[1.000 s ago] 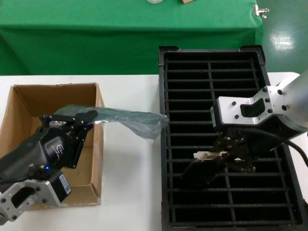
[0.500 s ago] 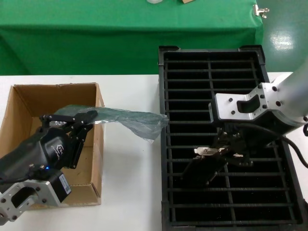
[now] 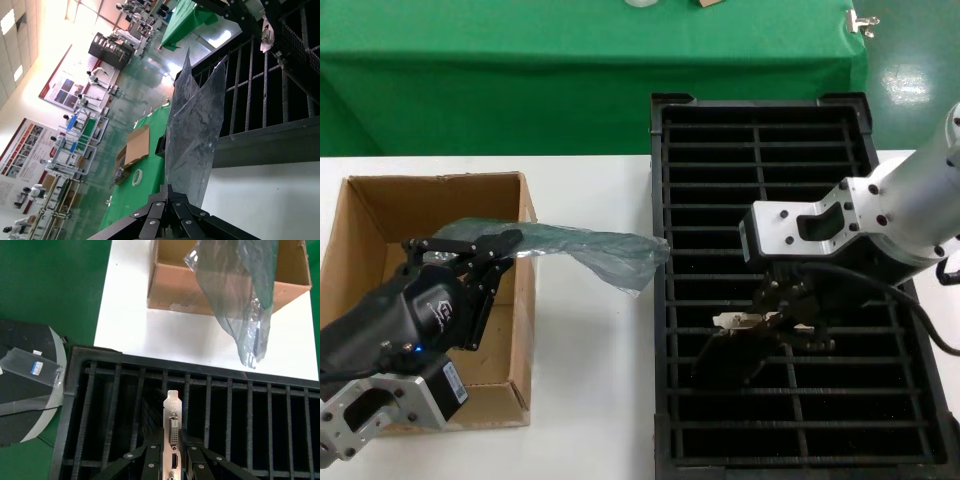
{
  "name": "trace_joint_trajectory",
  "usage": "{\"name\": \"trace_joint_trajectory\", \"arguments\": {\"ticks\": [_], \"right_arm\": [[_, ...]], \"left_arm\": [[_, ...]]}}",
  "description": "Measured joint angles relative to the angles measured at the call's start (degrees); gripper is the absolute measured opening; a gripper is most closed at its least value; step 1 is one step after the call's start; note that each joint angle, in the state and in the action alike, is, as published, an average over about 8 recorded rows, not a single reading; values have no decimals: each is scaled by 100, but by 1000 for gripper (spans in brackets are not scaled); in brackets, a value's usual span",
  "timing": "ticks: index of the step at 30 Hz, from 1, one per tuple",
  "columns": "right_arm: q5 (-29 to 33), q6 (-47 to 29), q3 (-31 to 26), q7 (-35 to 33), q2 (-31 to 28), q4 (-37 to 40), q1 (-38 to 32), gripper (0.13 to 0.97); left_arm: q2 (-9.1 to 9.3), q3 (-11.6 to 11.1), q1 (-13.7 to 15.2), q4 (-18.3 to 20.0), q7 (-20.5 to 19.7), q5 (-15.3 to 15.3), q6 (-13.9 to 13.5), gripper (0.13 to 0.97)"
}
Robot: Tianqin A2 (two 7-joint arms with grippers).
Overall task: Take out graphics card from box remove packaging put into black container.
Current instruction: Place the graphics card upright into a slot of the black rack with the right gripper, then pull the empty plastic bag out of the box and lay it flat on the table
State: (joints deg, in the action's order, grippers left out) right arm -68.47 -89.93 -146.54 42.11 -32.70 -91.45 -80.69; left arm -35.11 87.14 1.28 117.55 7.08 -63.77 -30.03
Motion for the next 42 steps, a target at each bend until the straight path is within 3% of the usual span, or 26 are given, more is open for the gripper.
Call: {"name": "trace_joint_trajectory", "arguments": {"ticks": [22, 31, 42], "right_arm": [[-77, 0, -104, 223, 45, -216, -17, 228], [42, 11, 34, 240, 73, -291, 73, 331], [391, 578, 662, 127, -18, -608, 649, 554]], "left_arm": [[0, 0, 0, 0, 0, 0, 0, 139], [0, 0, 0, 0, 0, 0, 0, 139], [0, 0, 0, 0, 0, 0, 0, 139]]}}
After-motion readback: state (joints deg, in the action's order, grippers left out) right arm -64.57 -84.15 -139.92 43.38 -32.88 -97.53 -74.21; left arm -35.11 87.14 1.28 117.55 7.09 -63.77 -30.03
